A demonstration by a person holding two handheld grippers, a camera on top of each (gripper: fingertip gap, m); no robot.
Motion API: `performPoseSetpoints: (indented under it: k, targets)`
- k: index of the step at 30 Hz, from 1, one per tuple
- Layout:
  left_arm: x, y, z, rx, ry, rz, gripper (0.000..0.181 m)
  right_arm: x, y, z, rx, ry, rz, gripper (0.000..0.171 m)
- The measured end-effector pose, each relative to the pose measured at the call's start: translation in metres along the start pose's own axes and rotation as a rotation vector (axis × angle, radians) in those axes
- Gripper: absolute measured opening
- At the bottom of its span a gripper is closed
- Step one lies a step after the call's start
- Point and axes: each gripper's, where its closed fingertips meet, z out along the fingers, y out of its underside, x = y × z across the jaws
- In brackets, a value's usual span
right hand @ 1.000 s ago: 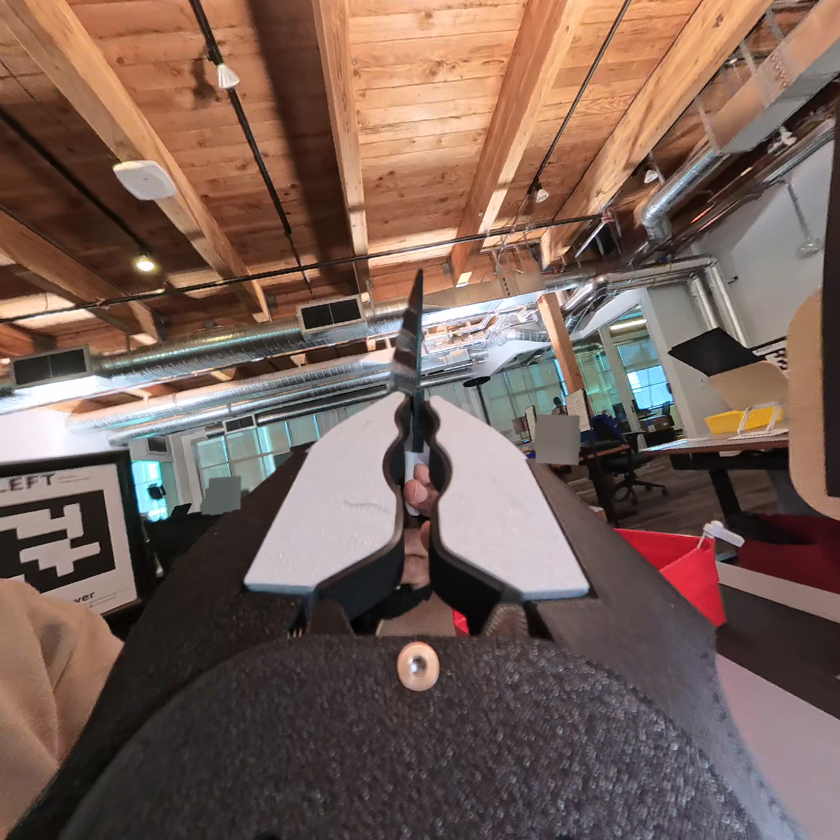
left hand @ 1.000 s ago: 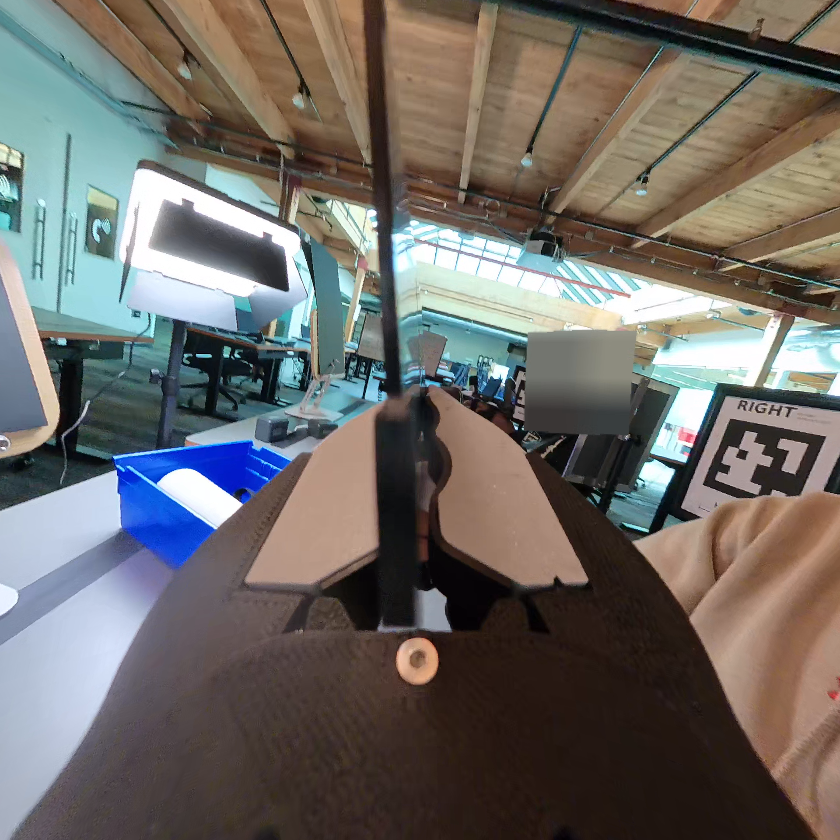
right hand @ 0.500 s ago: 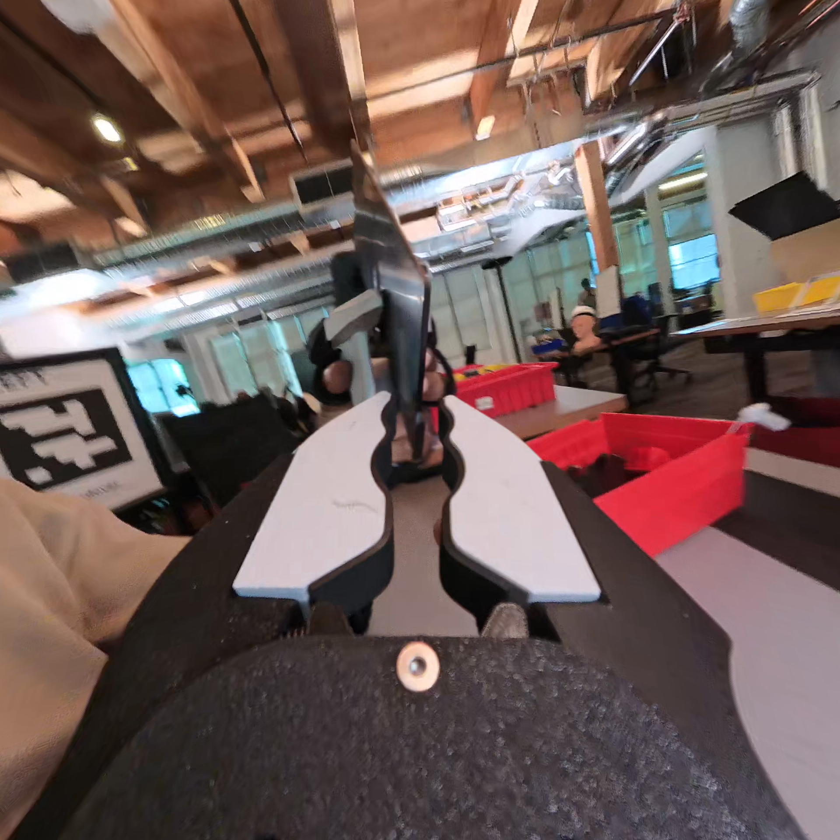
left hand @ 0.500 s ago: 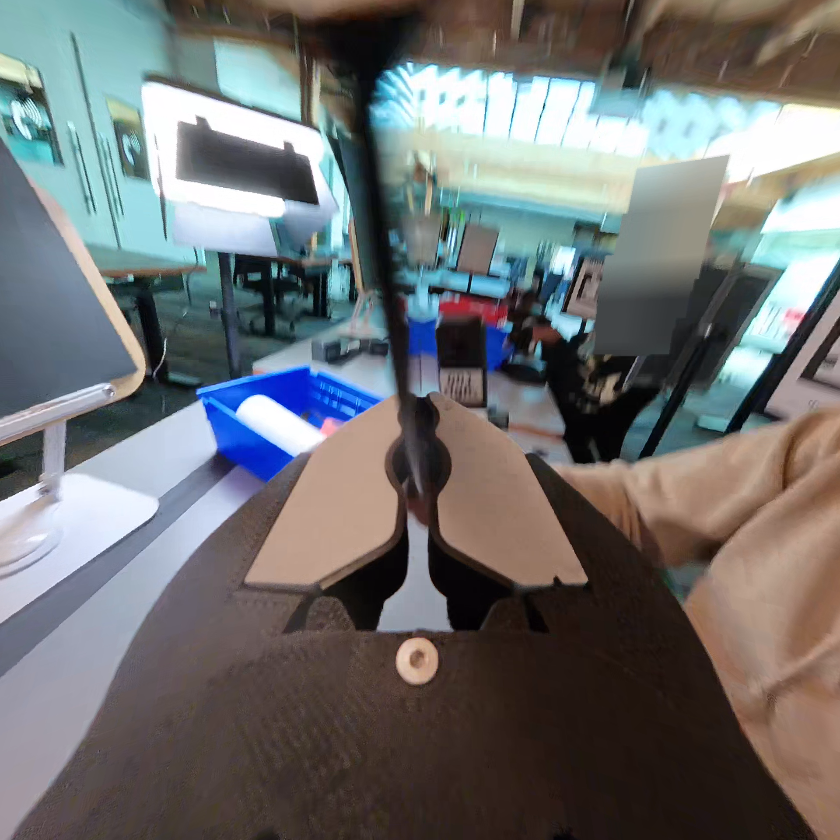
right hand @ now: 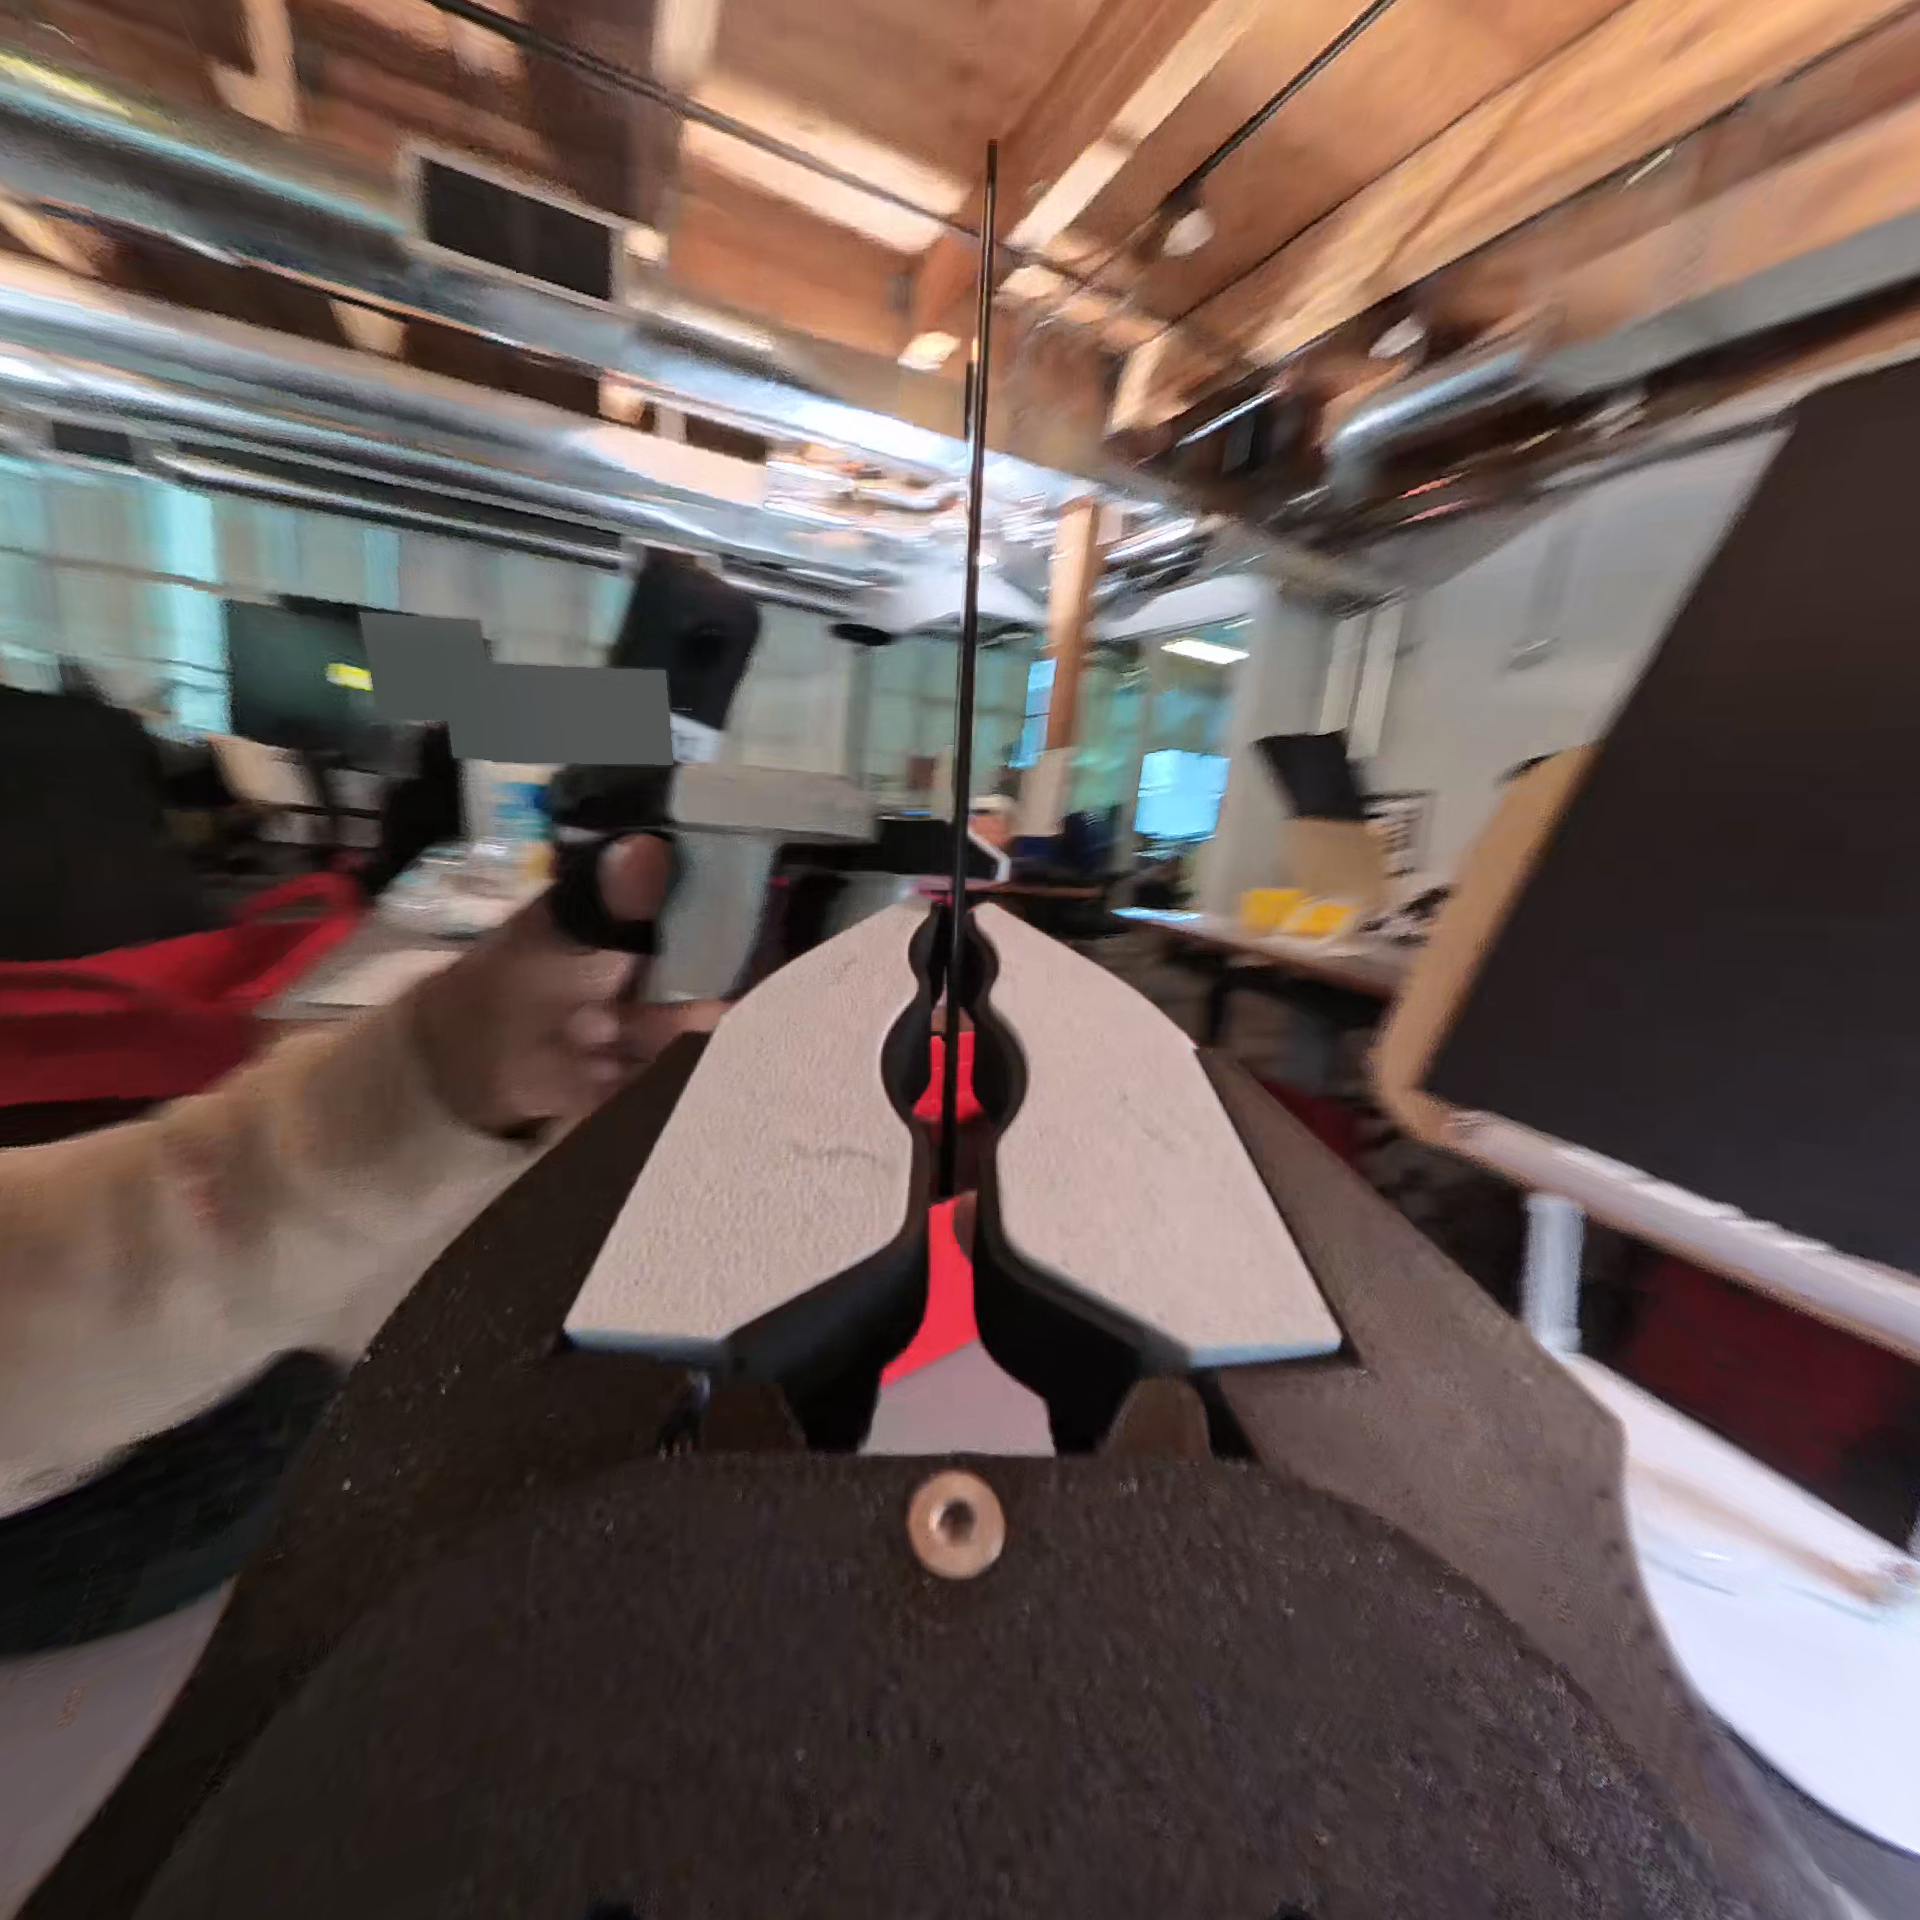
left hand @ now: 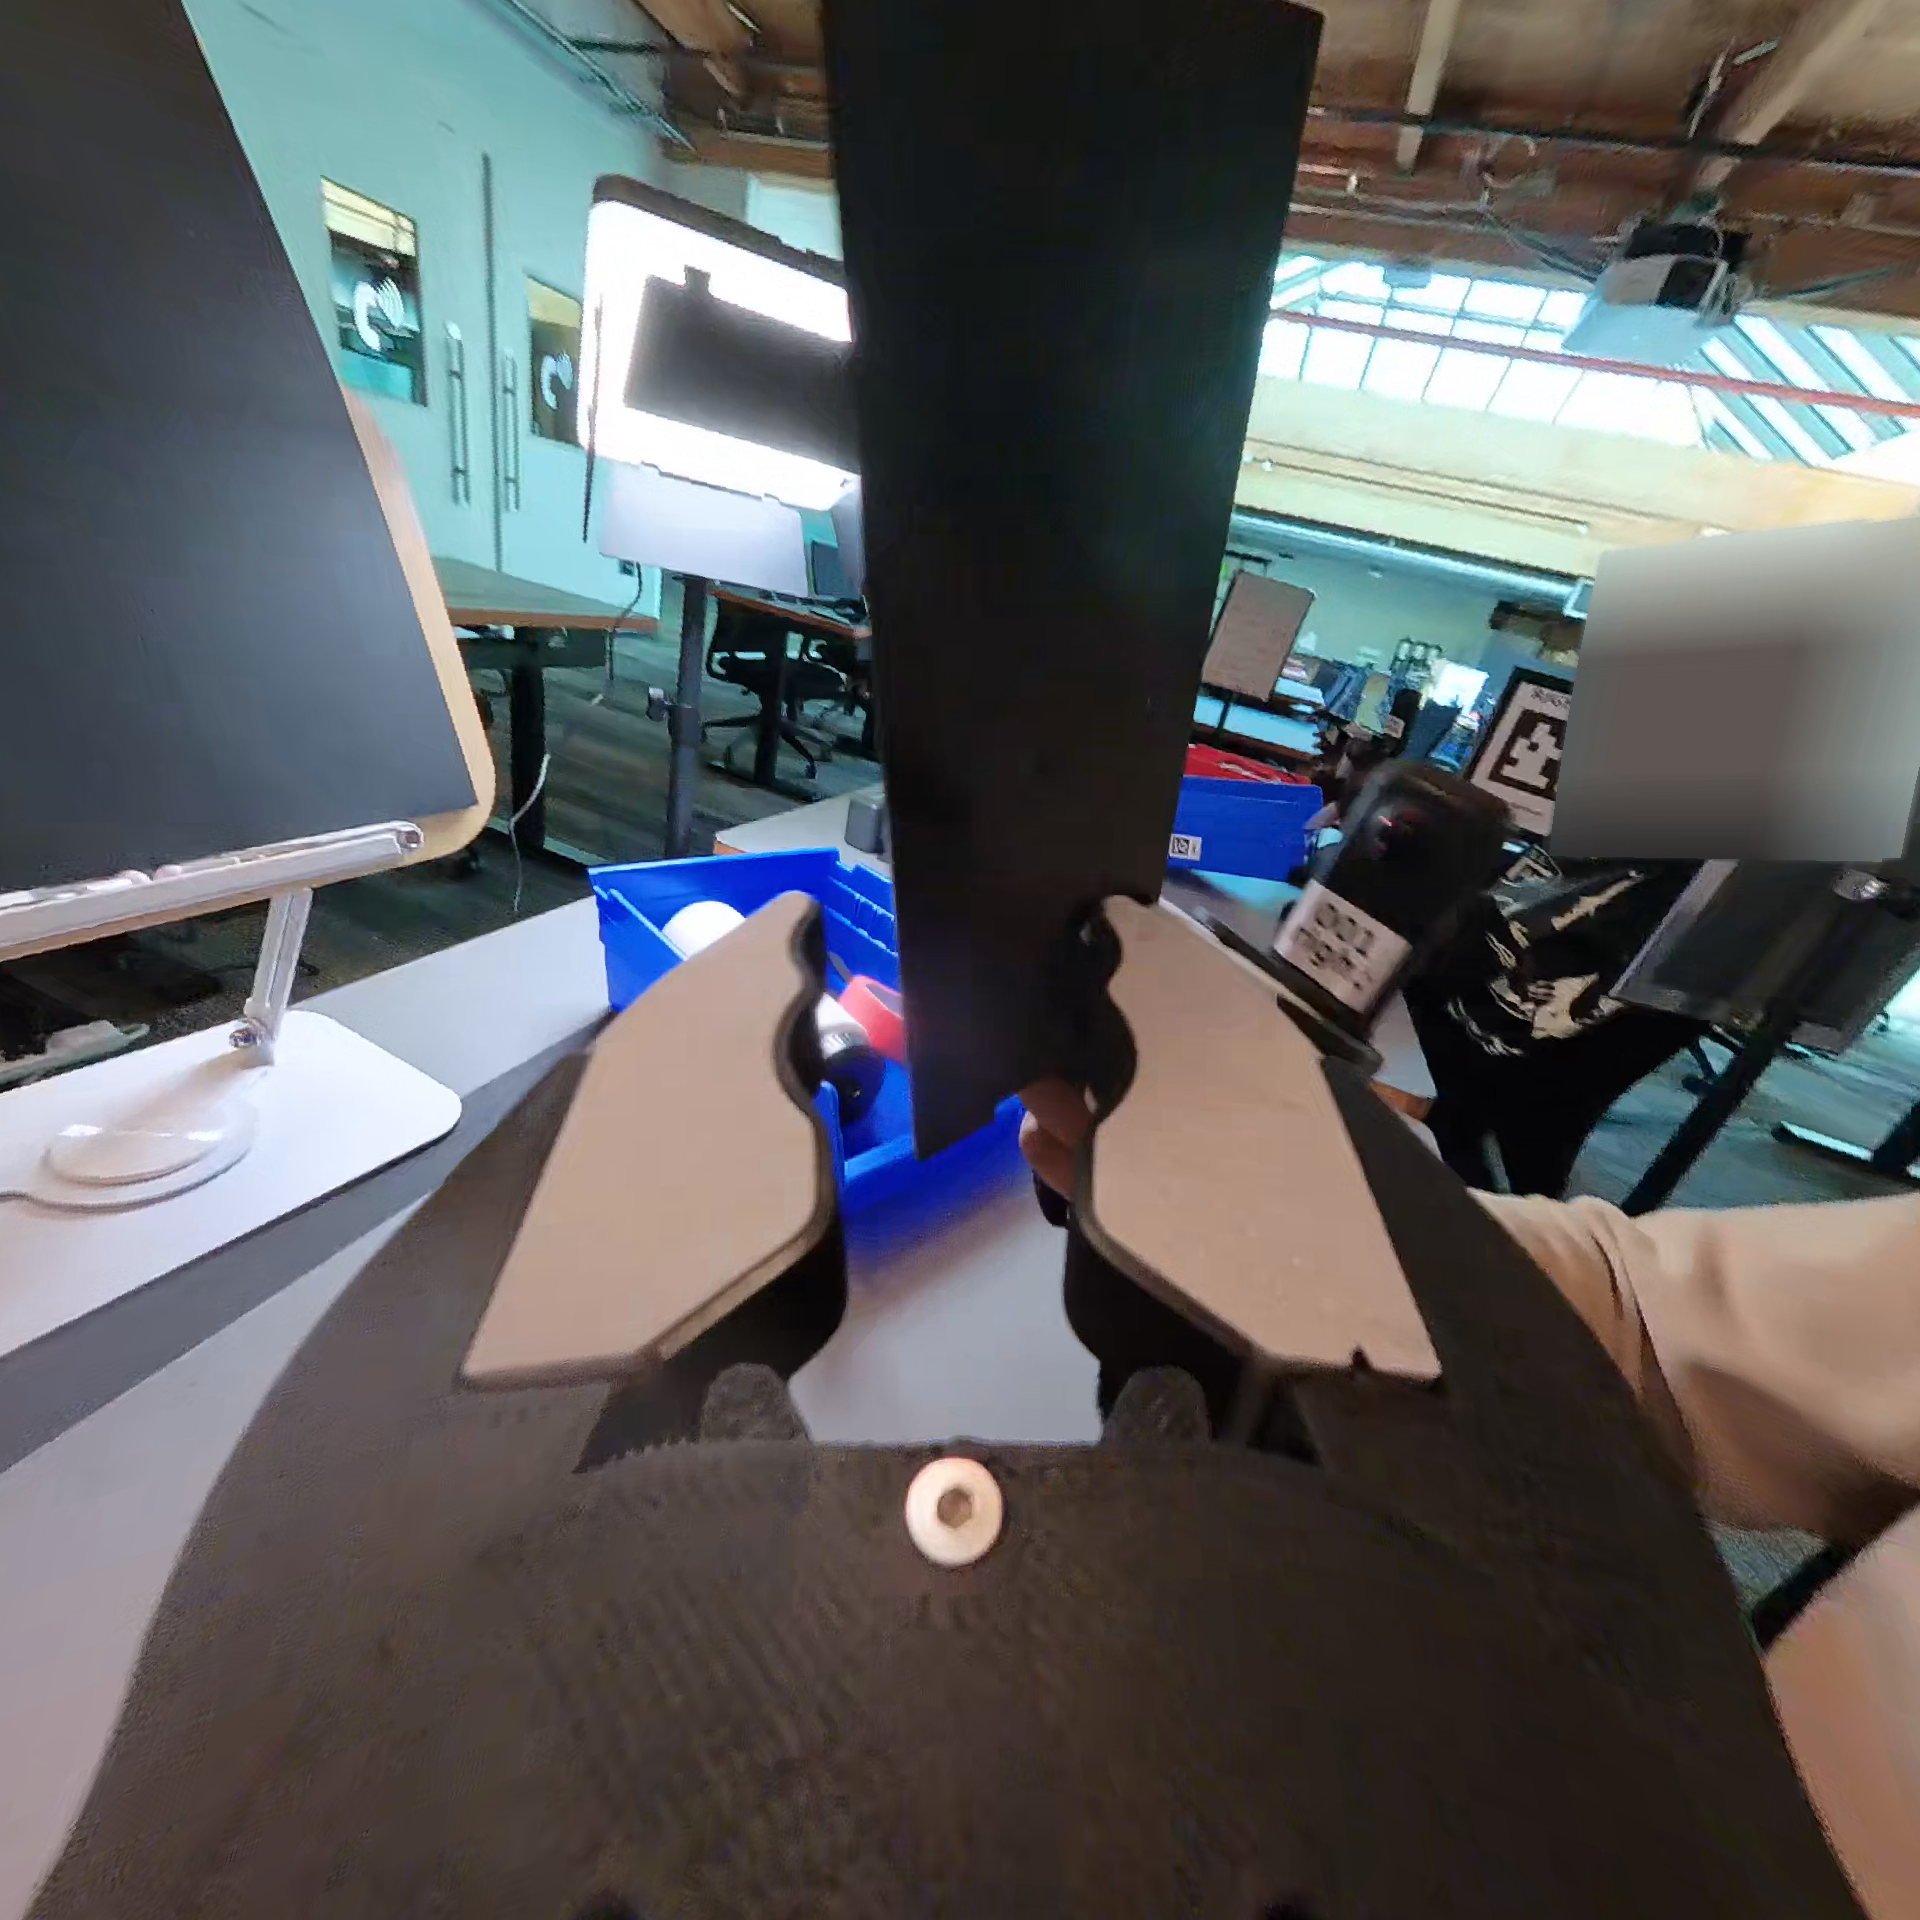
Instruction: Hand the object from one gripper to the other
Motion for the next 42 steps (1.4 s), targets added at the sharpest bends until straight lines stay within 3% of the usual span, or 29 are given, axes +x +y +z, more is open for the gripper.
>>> performPoseSetpoints:
  k: [5, 9, 12, 14, 15, 18, 22, 24, 26, 29, 32, 36, 37, 40, 42]
  targets:
    - [0.017, 0.000, 0.015, 0.046, 0.031, 0.008, 0.095, -0.010, 0.015, 0.006, -0.067, 0.187, -0.463, 0.002]
    - [0.019, -0.001, 0.012, 0.052, 0.032, 0.040, 0.089, -0.024, 0.025, 0.011, -0.093, 0.280, -0.747, 0.003]
    - [0.022, -0.002, 0.008, 0.028, 0.065, 0.112, 0.089, -0.030, 0.030, 0.015, -0.106, 0.246, -0.770, 0.006]
    - [0.028, -0.002, -0.001, -0.005, 0.144, 0.149, 0.089, -0.046, 0.037, 0.018, -0.161, 0.023, -0.676, 0.021]
    - [0.033, -0.001, -0.006, -0.029, 0.197, 0.162, 0.089, -0.054, 0.039, 0.015, -0.210, -0.104, -0.554, 0.022]
    - [0.054, 0.005, -0.025, -0.093, 0.371, 0.219, 0.089, -0.066, 0.027, -0.002, -0.312, -0.382, -0.129, 0.046]
    - [0.091, 0.022, -0.034, -0.151, 0.598, 0.241, 0.089, -0.066, 0.040, -0.015, -0.391, -0.491, 0.067, 0.067]
    - [0.109, 0.034, -0.035, -0.185, 0.710, 0.232, 0.089, -0.082, 0.057, -0.018, -0.452, -0.596, 0.183, 0.081]
    - [0.122, 0.044, -0.037, -0.221, 0.793, 0.219, 0.089, -0.104, 0.062, -0.026, -0.464, -0.740, 0.311, 0.085]
    - [0.130, 0.055, -0.034, -0.252, 0.846, 0.202, 0.089, -0.127, 0.059, -0.033, -0.436, -0.874, 0.403, 0.077]
    - [0.133, 0.056, -0.036, -0.250, 0.894, 0.158, 0.089, -0.136, 0.052, -0.033, -0.377, -0.934, 0.431, 0.038]
    - [0.121, 0.031, -0.033, -0.110, 0.847, 0.089, 0.079, -0.135, 0.031, -0.033, -0.268, -0.994, 0.532, 0.014]
    - [0.111, 0.021, -0.031, -0.051, 0.790, 0.071, 0.073, -0.128, 0.026, -0.029, -0.220, -0.947, 0.513, 0.002]
    - [0.081, -0.008, -0.030, 0.075, 0.629, 0.006, 0.061, -0.102, 0.016, -0.020, -0.146, -0.786, 0.416, 0.002]
    - [0.064, -0.012, -0.025, 0.075, 0.508, 0.014, 0.058, -0.076, 0.013, -0.010, -0.126, -0.589, 0.290, 0.002]
